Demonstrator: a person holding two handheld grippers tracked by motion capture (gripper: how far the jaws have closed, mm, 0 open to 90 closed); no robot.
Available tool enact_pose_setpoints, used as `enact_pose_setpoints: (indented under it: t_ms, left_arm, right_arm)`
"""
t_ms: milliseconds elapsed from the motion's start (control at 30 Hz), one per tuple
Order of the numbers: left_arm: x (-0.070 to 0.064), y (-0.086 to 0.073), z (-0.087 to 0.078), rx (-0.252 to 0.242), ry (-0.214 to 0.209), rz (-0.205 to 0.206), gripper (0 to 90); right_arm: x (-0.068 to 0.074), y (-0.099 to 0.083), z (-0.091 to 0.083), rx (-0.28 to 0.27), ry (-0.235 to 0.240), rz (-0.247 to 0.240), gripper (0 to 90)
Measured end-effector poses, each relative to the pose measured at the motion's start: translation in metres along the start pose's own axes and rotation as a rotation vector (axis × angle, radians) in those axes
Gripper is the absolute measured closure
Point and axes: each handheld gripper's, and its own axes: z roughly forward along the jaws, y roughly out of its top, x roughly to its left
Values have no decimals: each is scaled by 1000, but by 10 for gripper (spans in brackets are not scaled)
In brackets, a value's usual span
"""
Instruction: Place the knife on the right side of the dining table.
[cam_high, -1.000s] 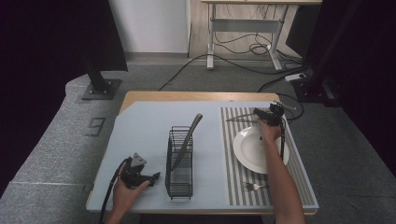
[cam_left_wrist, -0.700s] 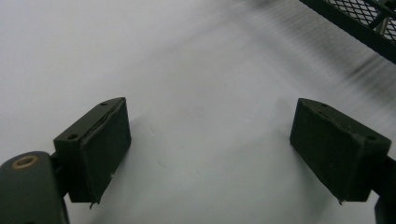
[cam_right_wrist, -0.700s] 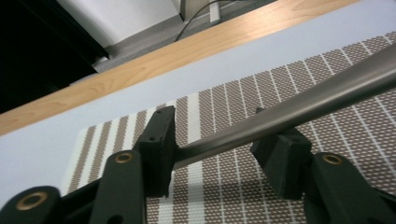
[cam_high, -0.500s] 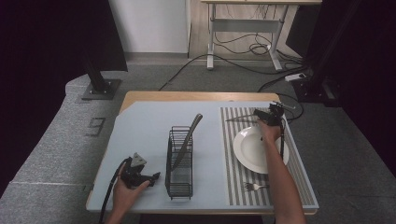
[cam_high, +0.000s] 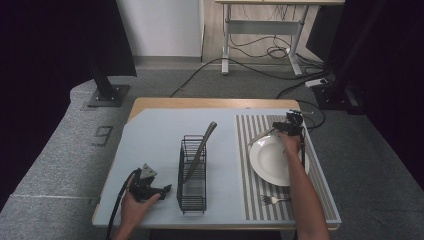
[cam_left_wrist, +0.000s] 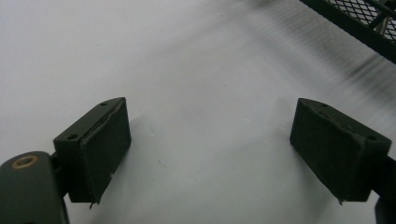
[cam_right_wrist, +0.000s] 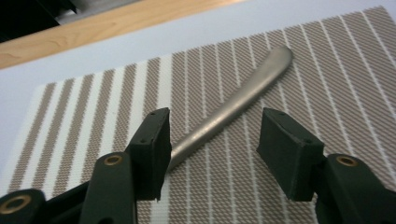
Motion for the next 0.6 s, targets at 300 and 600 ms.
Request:
enact_pose_setpoints:
  t_ms: [300, 600]
  left_arm:
    - [0, 0, 0, 0, 0, 0, 118]
    - [0, 0, 0, 0, -1, -2, 118]
  right_arm:
    - [-6, 12, -14, -38, -8, -54, 425]
    - [10, 42, 0, 98, -85, -347, 392]
